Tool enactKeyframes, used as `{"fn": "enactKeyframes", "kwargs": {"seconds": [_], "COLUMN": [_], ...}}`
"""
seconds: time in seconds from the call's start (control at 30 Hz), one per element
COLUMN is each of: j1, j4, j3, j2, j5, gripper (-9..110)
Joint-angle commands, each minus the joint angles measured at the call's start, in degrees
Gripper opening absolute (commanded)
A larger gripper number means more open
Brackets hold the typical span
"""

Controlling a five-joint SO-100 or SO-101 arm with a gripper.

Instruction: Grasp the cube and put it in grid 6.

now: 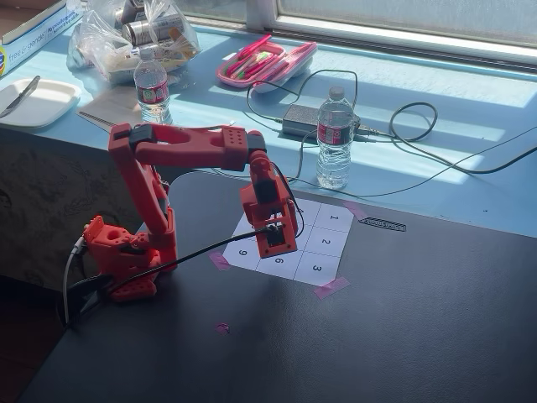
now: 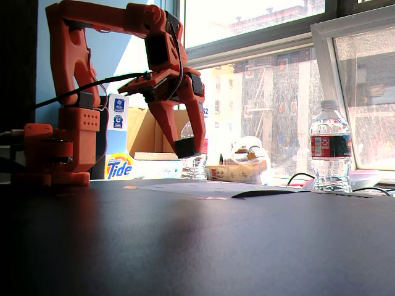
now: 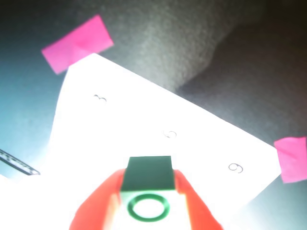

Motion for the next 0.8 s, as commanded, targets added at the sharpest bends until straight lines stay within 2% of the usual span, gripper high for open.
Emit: {"fn": "enactKeyframes", "kwargs": {"seconds": [0.0, 0.77], "j1": [-1.1, 2.0], "j4": [-3.1, -7.6], "j3": [0.9, 4.2], "j2": [-0.9, -4.0], "j5": [-0.1, -1.3], "gripper": [0, 0]}}
